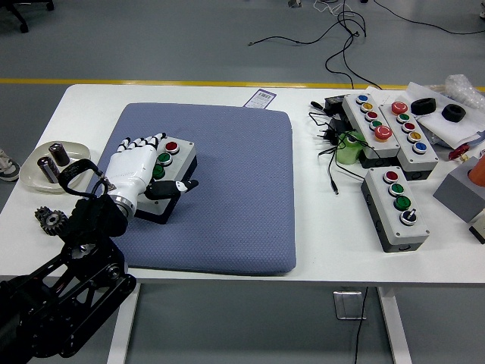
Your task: Pick up the button,place it on the desk,press the button,press the button
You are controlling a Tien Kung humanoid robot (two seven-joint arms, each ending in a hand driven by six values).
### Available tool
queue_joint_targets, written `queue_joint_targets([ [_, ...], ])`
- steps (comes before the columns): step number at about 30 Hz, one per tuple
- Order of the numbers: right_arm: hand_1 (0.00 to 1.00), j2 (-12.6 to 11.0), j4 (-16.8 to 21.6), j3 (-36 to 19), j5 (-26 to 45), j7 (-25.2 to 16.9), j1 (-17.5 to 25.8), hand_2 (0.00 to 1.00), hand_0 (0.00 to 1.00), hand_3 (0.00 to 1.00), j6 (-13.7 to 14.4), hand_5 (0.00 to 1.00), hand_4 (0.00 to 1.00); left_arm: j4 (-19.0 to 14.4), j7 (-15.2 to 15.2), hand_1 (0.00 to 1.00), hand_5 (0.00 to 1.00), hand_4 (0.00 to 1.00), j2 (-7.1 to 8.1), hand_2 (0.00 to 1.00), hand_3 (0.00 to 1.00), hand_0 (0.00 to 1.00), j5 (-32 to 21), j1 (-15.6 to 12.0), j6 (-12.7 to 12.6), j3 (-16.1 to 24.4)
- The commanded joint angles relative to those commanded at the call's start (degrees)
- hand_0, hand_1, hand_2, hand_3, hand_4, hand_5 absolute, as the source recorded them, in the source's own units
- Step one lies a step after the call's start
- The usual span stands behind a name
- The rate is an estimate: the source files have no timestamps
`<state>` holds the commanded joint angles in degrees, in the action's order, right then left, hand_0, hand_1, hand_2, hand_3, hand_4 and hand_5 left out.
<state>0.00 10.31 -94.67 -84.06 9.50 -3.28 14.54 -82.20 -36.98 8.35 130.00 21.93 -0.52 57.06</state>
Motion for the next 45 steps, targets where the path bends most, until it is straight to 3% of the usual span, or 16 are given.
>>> queue_joint_targets([
  [12,0.660,0.0,0.0,0.1,0.2,0.0,-0.1,0.719,0.546,0.622,0.0,0.134,0.303,7.3,0.0,0.998,0.594,0.998,-3.12,0.998,0.998,0.930,0.0,2.1,0.0,5.1],
  [15,0.660,0.0,0.0,0.1,0.1,0.0,-0.1,0.719,0.546,0.622,0.0,0.134,0.303,8.3,0.0,0.998,0.594,0.998,-3.32,0.998,0.998,0.930,0.0,2.4,1.5,5.5],
  [16,0.660,0.0,0.0,0.0,0.1,0.0,-0.1,0.721,0.545,0.622,0.0,0.134,0.303,8.6,0.0,0.998,0.475,0.987,-3.34,0.998,0.998,0.801,0.0,2.5,2.6,5.5],
  [22,0.660,0.0,0.0,-0.3,-0.2,0.0,-0.1,0.721,0.548,0.622,0.0,0.136,0.302,8.9,0.0,0.977,0.466,0.976,-3.54,0.998,0.998,0.774,0.0,2.8,6.1,5.7],
  [29,0.660,0.0,0.0,-0.3,-0.3,0.0,-0.1,0.718,0.543,0.622,0.1,0.133,0.303,9.4,0.0,0.943,0.473,0.973,-3.67,0.998,0.998,0.744,0.0,4.3,7.5,6.3],
  [35,0.658,0.0,0.0,-0.8,-0.5,0.0,-0.1,0.717,0.542,0.621,0.2,0.136,0.303,7.9,0.0,0.946,0.493,0.972,-3.85,0.998,0.998,0.751,0.0,4.4,8.4,5.6],
  [45,0.659,0.0,0.0,-1.3,-0.9,-0.1,-0.2,0.716,0.539,0.621,0.4,0.135,0.303,12.7,0.0,0.911,0.509,0.968,-5.85,0.998,0.998,0.714,0.0,5.8,11.7,7.9],
])
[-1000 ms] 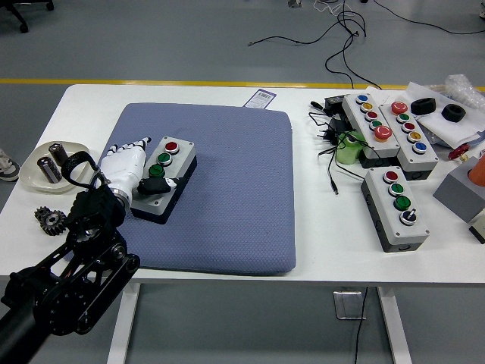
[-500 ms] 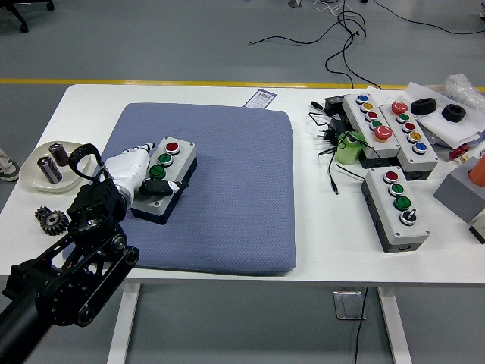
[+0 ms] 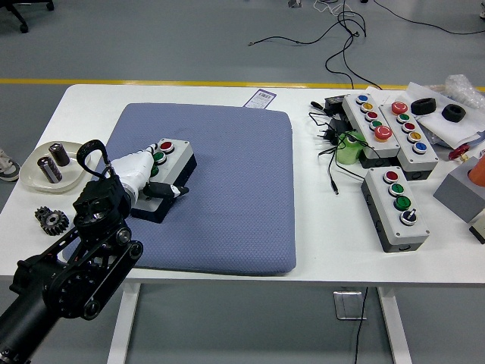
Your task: Pick up the button,place it on the desk,press the button,press the button
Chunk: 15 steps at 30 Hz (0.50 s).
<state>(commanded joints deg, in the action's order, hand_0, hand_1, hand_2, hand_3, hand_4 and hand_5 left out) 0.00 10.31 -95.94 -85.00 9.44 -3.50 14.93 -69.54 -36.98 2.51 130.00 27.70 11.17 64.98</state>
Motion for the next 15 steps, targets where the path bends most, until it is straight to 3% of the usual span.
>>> queue_joint_targets([
  [1,0.655,0.0,0.0,0.0,0.0,0.0,0.0,0.711,0.540,0.619,0.0,0.137,0.302,0.0,0.0,0.664,0.449,0.945,-0.06,0.998,0.998,0.485,0.0,0.1,0.0,0.1],
  [6,0.655,0.0,0.0,0.0,-0.1,0.0,0.0,0.711,0.540,0.619,0.1,0.137,0.302,-0.2,0.0,0.664,0.449,0.945,-0.02,0.998,0.998,0.485,0.0,0.4,0.0,0.0],
  [7,0.652,0.0,0.0,0.0,-0.1,0.0,0.0,0.709,0.539,0.619,0.1,0.133,0.302,-0.2,0.0,0.371,0.187,0.852,0.02,0.692,0.998,0.408,0.0,0.4,-0.1,-0.1],
  [12,0.652,-0.1,0.0,-0.1,-0.3,0.1,0.0,0.709,0.539,0.619,0.2,0.133,0.302,0.4,0.0,0.371,0.187,0.852,0.13,0.692,0.998,0.408,0.0,0.2,0.1,-0.7],
  [13,0.652,-0.1,0.0,-0.2,-0.4,0.2,0.0,0.707,0.539,0.619,0.2,0.133,0.302,0.6,0.0,0.200,0.125,0.832,0.15,0.373,0.998,0.093,0.0,0.2,0.2,-0.8],
  [15,0.652,-0.1,0.0,-0.4,-0.6,0.2,0.0,0.707,0.539,0.619,0.2,0.133,0.302,0.8,0.0,0.200,0.125,0.832,0.23,0.373,0.998,0.093,0.0,0.0,0.1,-1.0],
])
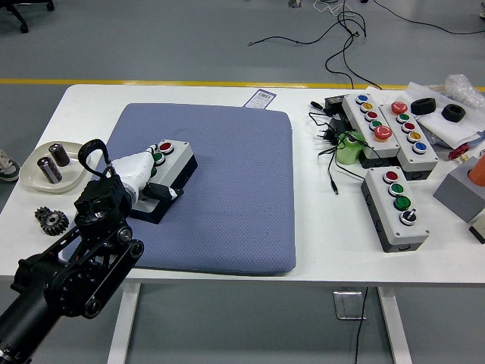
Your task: Pick up the button,place it on the desk,press the button,press the button
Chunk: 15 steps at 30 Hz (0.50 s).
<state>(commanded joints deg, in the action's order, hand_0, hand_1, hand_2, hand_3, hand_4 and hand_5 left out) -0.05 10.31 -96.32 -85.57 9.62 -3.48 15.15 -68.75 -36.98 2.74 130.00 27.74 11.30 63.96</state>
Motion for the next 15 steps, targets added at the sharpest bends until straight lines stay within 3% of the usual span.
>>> queue_joint_targets([
  [3,0.652,0.0,0.0,-0.1,-0.1,0.0,0.0,0.707,0.539,0.619,0.0,0.133,0.302,0.2,0.0,0.200,0.125,0.832,0.13,0.373,0.998,0.093,0.0,-0.1,-1.5,-0.4],
  [4,0.652,0.0,0.0,-0.2,-0.1,0.0,0.0,0.707,0.541,0.619,0.0,0.134,0.303,0.2,0.0,0.150,0.101,0.827,0.25,0.303,0.998,0.053,0.0,-0.1,-2.3,-0.6],
  [9,0.652,-0.1,0.0,-0.4,-0.4,0.1,0.1,0.707,0.541,0.619,0.1,0.134,0.303,-0.1,0.0,0.150,0.101,0.827,0.81,0.303,0.998,0.053,0.0,-0.3,-5.1,-1.4],
  [10,0.651,-0.1,0.0,-0.4,-0.4,0.1,0.1,0.704,0.538,0.618,0.1,0.131,0.302,-0.2,0.0,0.113,0.105,0.833,0.88,0.216,0.748,0.064,0.0,-0.4,-5.6,-1.5],
  [15,0.651,-0.1,0.0,-0.5,-0.6,0.1,0.2,0.704,0.538,0.618,0.1,0.131,0.302,-0.7,0.0,0.113,0.105,0.833,1.60,0.216,0.748,0.064,0.0,-0.6,-8.5,-2.6],
])
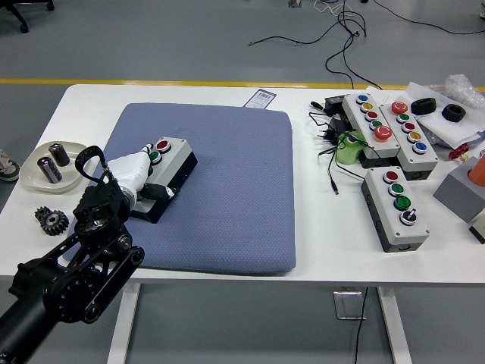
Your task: Pick up the button,place it on the desk,press the button,press the button
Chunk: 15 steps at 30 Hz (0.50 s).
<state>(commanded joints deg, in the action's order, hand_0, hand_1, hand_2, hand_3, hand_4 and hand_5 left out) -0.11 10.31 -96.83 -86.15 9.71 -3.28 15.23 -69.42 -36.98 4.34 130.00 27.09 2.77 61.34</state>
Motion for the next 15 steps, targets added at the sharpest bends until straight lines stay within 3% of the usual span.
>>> queue_joint_targets([
  [1,0.651,0.0,0.0,0.0,0.0,0.0,0.0,0.704,0.538,0.618,0.0,0.131,0.302,-0.1,0.0,0.113,0.105,0.833,0.23,0.216,0.748,0.064,0.0,0.0,-0.5,-0.3],
  [2,0.651,0.0,0.0,-0.1,-0.1,0.0,0.0,0.705,0.538,0.618,0.0,0.127,0.300,-0.3,0.0,0.039,0.105,0.837,0.76,0.131,0.486,0.067,0.0,0.0,-1.5,-1.0],
  [7,0.649,0.0,0.0,-0.2,-0.1,0.0,0.0,0.704,0.537,0.618,0.0,0.126,0.299,-1.0,0.0,0.039,0.105,0.837,3.68,0.131,0.486,0.067,0.0,0.5,-5.8,-3.9],
  [8,0.649,0.0,0.0,-0.2,-0.2,0.0,0.0,0.704,0.537,0.618,0.0,0.126,0.299,-1.1,0.1,0.028,0.132,0.840,4.44,0.094,0.438,0.076,0.0,0.8,-6.4,-4.6],
  [10,0.649,0.0,0.0,-0.3,-0.2,0.0,-0.1,0.704,0.537,0.618,0.0,0.126,0.299,-1.4,2.5,0.028,0.132,0.840,6.11,0.094,0.438,0.076,0.0,1.3,-7.1,-6.2],
  [15,0.649,0.0,0.0,-0.1,0.1,0.0,-0.3,0.703,0.535,0.618,0.0,0.126,0.299,-2.3,11.9,0.023,0.169,0.839,10.41,0.079,0.431,0.076,0.0,2.9,-8.8,-10.7],
])
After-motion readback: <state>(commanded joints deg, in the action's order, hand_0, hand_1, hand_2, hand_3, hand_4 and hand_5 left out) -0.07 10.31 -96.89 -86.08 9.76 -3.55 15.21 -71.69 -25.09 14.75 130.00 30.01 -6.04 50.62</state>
